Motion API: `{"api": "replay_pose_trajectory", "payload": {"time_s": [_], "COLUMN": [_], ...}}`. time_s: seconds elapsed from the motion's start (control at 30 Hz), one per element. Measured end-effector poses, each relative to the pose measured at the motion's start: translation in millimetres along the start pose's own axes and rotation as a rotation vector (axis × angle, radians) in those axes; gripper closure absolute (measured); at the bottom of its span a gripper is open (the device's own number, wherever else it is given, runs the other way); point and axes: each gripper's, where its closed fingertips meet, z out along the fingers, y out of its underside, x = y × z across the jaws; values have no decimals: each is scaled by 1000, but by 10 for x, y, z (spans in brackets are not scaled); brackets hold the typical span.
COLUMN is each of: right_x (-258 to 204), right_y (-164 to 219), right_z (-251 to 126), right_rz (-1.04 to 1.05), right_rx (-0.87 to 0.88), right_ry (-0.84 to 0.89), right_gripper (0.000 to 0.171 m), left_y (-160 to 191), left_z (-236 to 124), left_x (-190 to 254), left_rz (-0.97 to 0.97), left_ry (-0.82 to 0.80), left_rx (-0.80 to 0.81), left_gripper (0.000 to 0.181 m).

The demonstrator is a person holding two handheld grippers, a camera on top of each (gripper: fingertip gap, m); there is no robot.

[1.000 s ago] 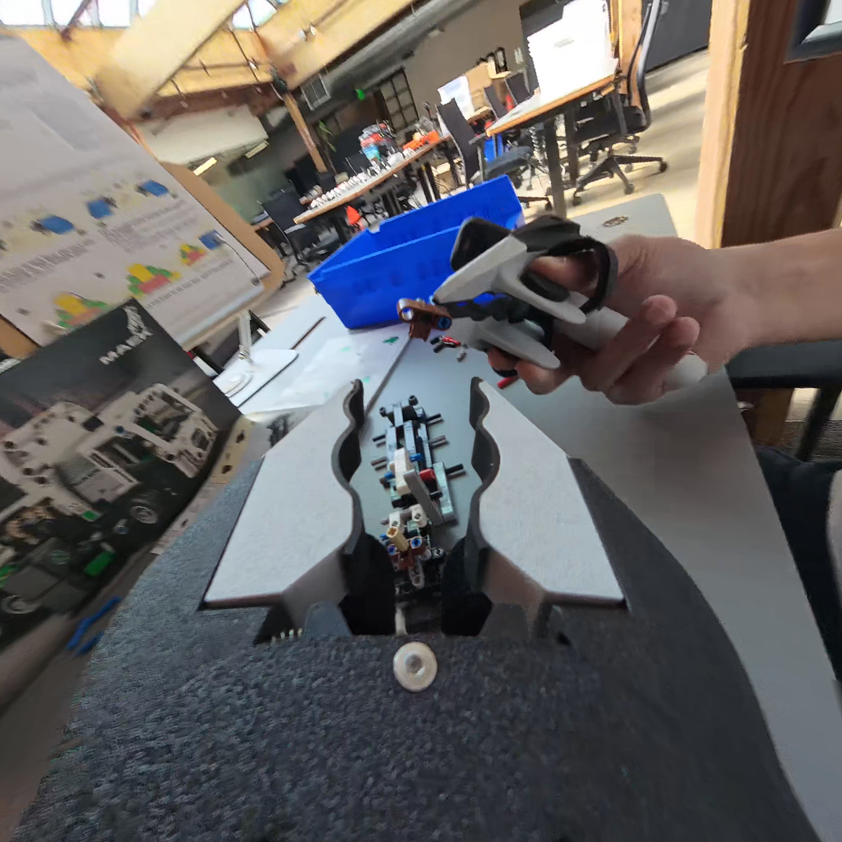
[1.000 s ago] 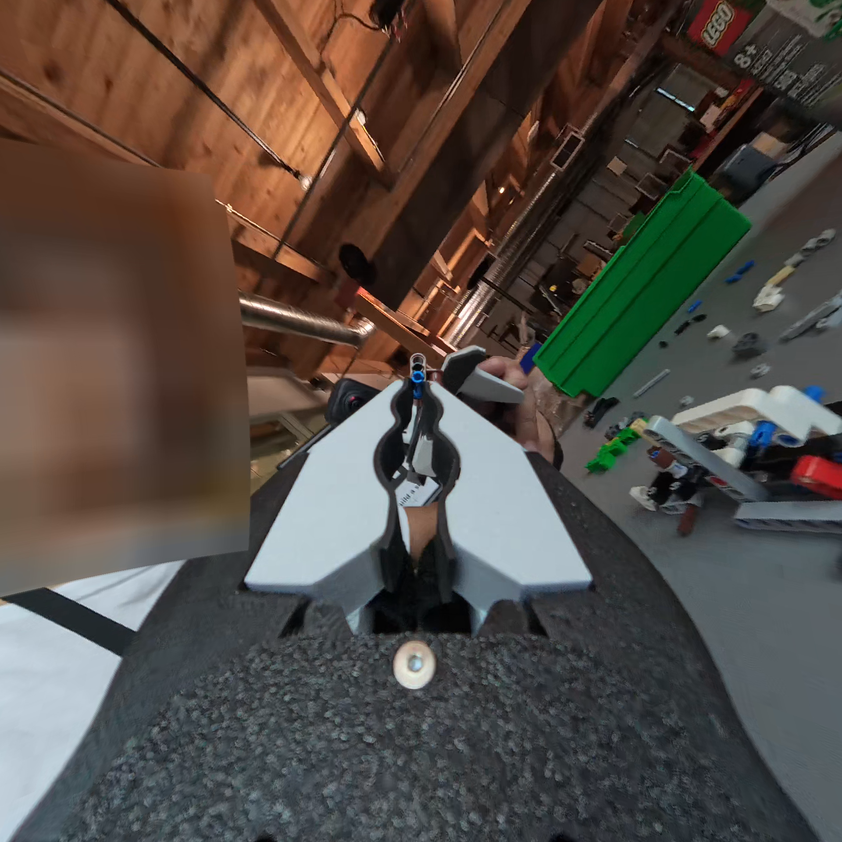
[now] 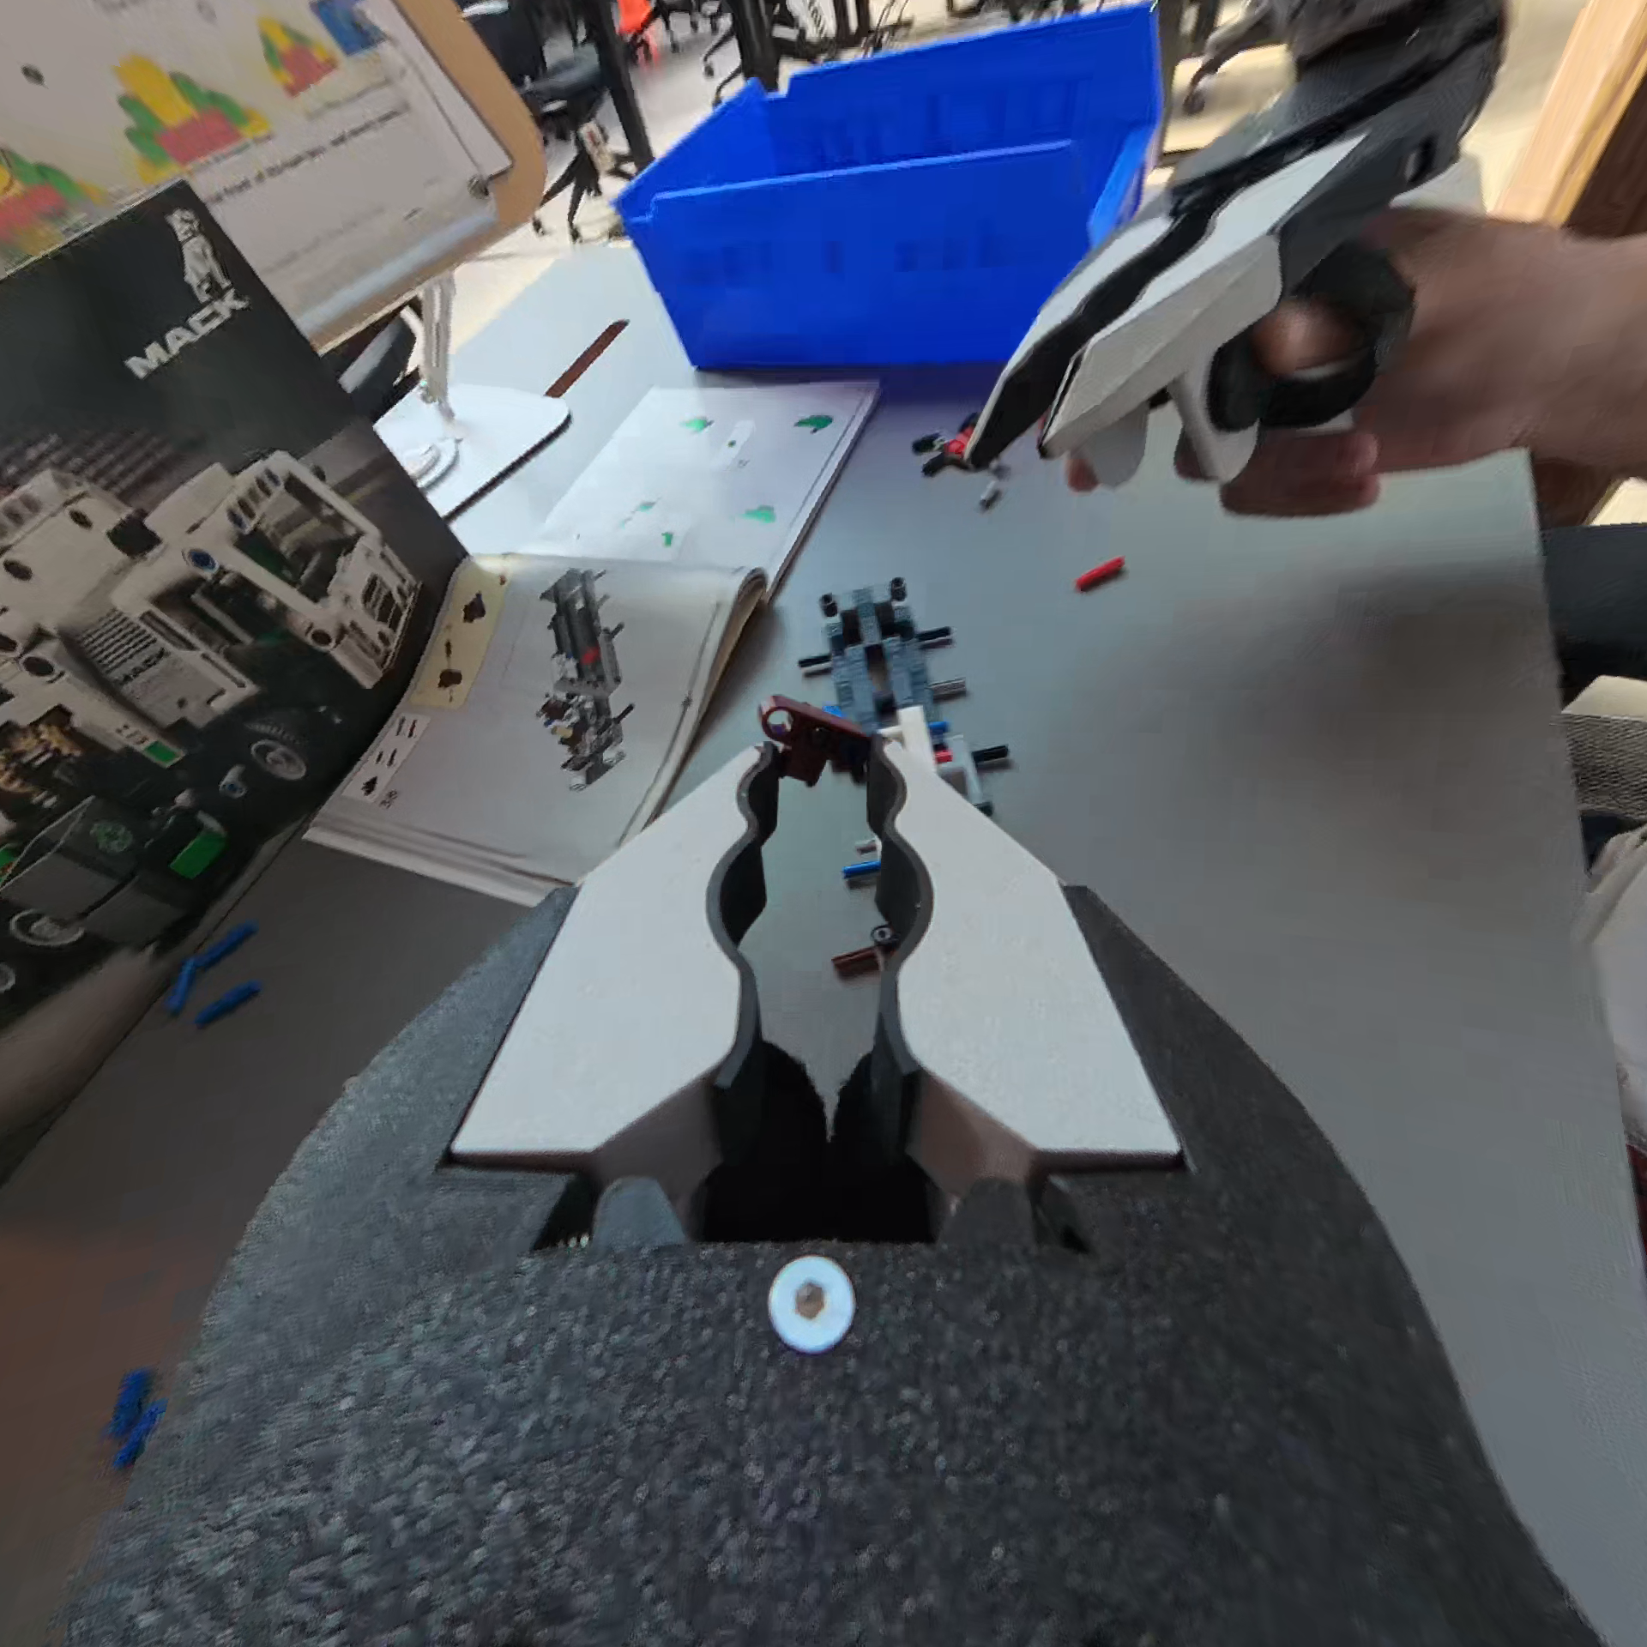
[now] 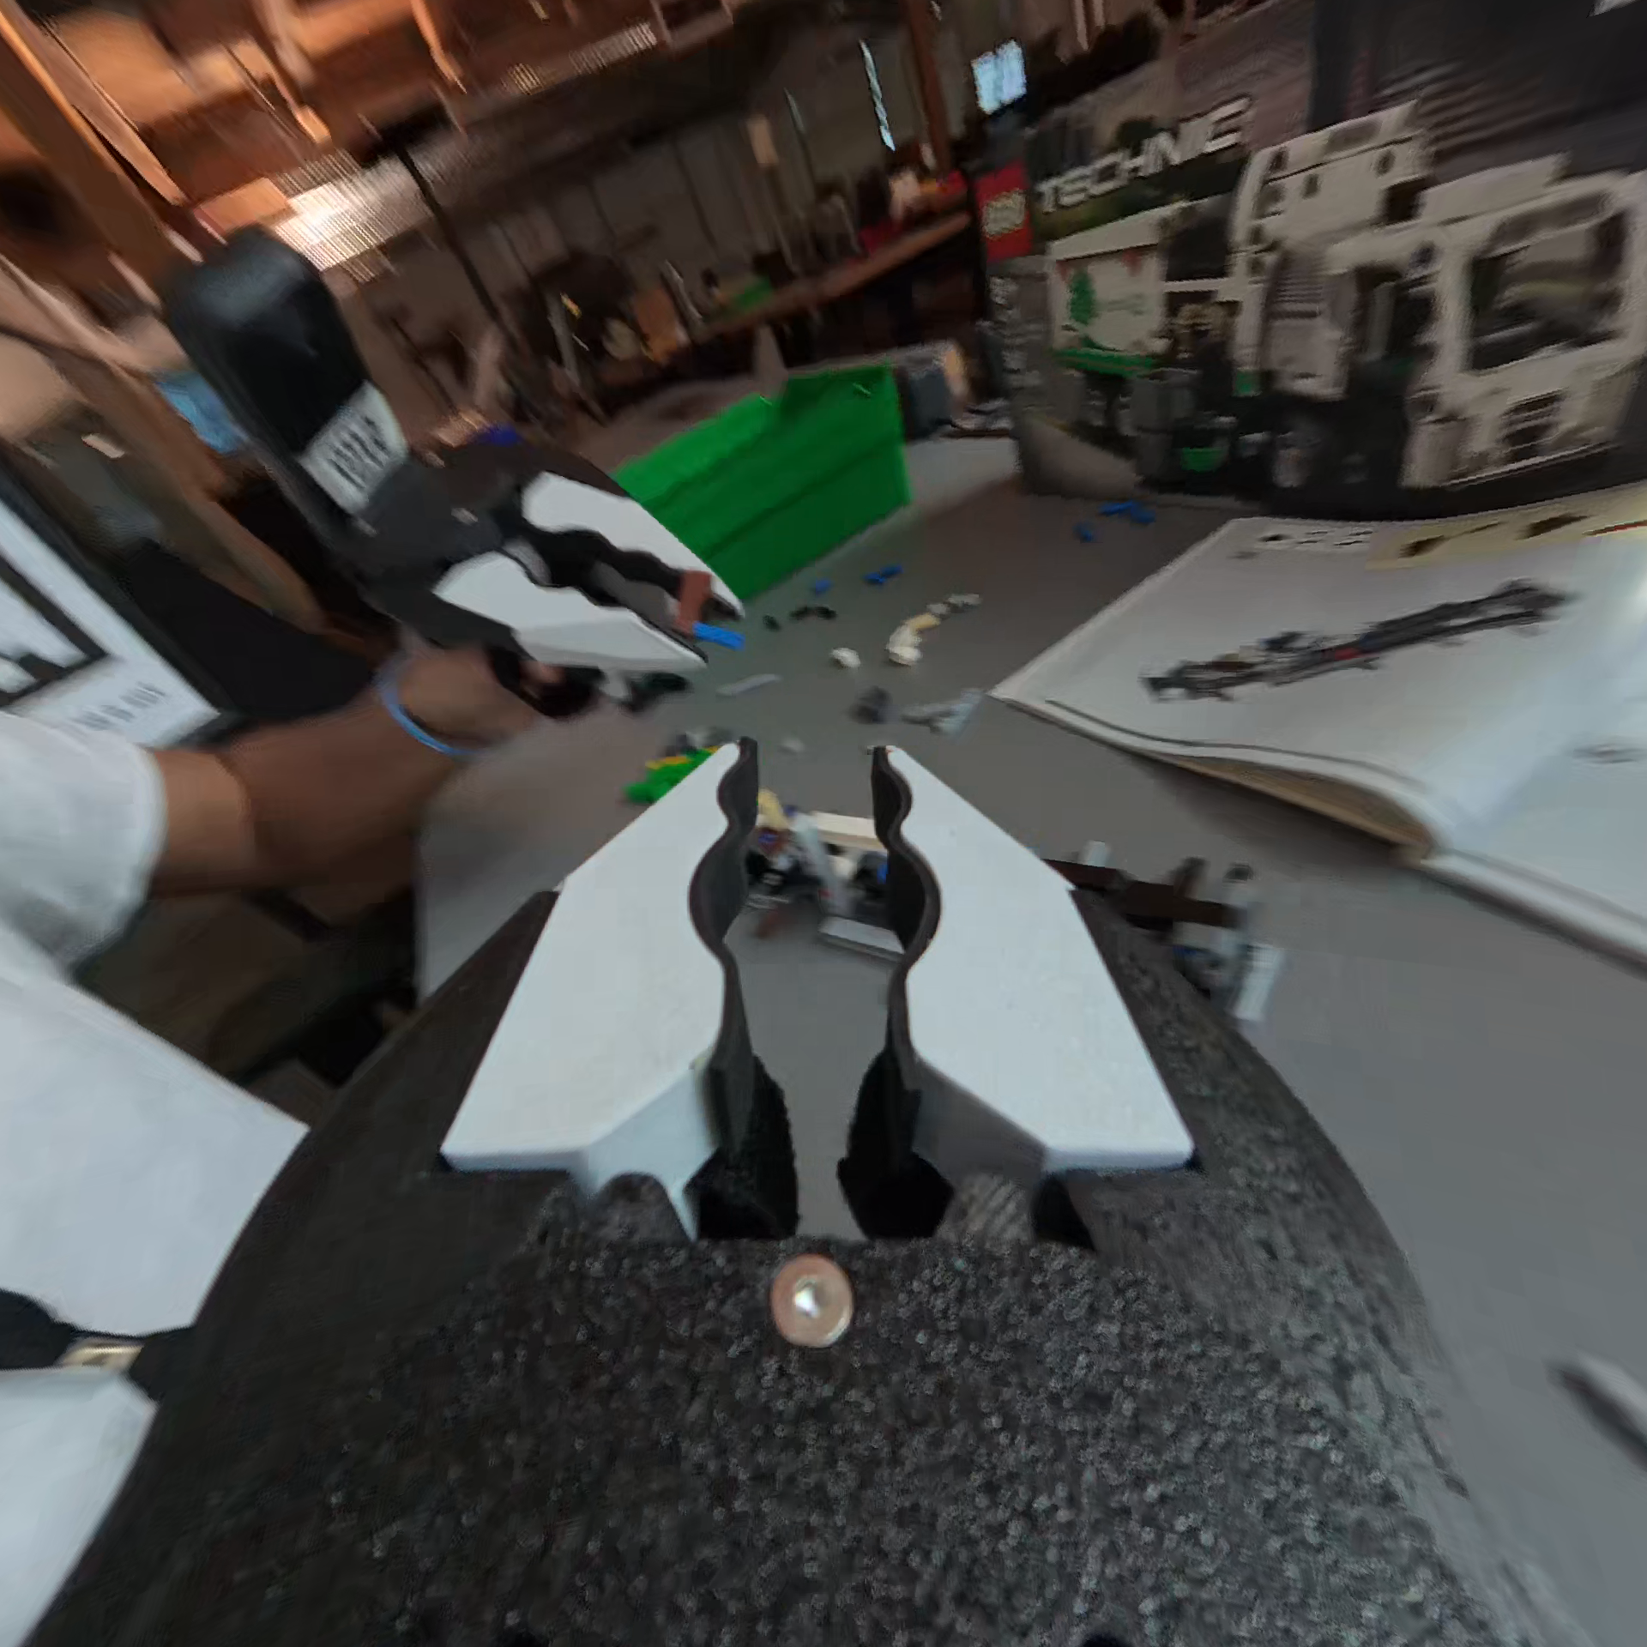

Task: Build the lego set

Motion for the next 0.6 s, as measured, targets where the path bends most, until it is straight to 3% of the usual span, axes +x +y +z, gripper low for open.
{"api": "replay_pose_trajectory", "payload": {"time_s": [0.13, 0.2, 0.33, 0.43, 0.6], "right_x": [955, 1282, 1644, 1640, 1593], "right_y": [-173, -300, -203, -63, -149], "right_z": [-215, -224, -97, -100, -202], "right_rz": [-354, -429, -368, -287, -314], "right_rx": [-217, -260, -325, -304, -220], "right_ry": [386, 458, 406, 344, 376], "right_gripper": [149, 150, 150, 150, 161], "left_y": [-27, -22, 85, 89, 37], "left_z": [147, 293, 589, 733, 1028], "left_x": [-291, -313, -357, -442, -615], "left_rz": [16, 7, 1, 28, -40], "left_ry": [-22, 4, -27, -73, -52], "left_rx": [-101, -131, -222, -270, -273], "left_gripper": [163, 163, 163, 163, 163]}}
